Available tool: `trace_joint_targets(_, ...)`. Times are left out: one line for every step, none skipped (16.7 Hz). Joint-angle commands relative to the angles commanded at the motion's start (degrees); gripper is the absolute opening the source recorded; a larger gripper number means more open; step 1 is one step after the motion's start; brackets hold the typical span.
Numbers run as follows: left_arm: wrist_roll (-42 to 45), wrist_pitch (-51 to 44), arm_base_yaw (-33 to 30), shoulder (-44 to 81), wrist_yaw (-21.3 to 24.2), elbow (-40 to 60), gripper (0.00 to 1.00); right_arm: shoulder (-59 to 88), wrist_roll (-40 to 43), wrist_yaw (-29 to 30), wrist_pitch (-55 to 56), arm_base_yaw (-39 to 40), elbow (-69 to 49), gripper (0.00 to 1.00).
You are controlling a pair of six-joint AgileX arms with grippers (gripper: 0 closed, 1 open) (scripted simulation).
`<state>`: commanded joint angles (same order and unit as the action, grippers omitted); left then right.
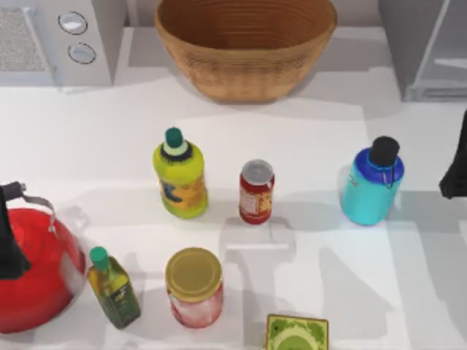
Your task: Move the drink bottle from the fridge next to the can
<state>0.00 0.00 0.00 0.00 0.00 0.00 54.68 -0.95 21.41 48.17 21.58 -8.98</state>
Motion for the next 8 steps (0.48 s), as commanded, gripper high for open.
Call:
trace_joint_targets(0.00,0.00,0.00,0.00,0.00,0.00,1.00,-5.55,0.01,-2.16,-4.96,-2.12,1.02,1.00)
trace_joint_targets(0.00,0.00,0.00,0.00,0.00,0.00,1.00,-11.04,0.04,-4.29,-9.86,-4.24,2.03,1.00)
trace_joint_targets(0.00,0.00,0.00,0.00,0.00,0.00,1.00,-16.41,0.07,-6.39,-14.67,-6.34,3.02,1.00)
trace_joint_targets(0.00,0.00,0.00,0.00,0.00,0.00,1.00,-21.63,0.13,-8.42,-19.32,-8.38,3.96,1.00)
trace_joint_targets(0.00,0.00,0.00,0.00,0.00,0.00,1.00,-26.64,0.19,-10.37,-23.77,-10.36,4.84,1.00)
trace_joint_targets(0.00,0.00,0.00,0.00,0.00,0.00,1.00,-31.40,0.26,-12.21,-27.98,-12.25,5.66,1.00)
trace_joint_targets(0.00,0.00,0.00,0.00,0.00,0.00,1.00,-35.86,0.35,-13.95,-31.90,-14.02,6.40,1.00)
trace_joint_targets(0.00,0.00,0.00,0.00,0.00,0.00,1.00,-39.95,0.44,-15.54,-35.45,-15.65,7.04,1.00)
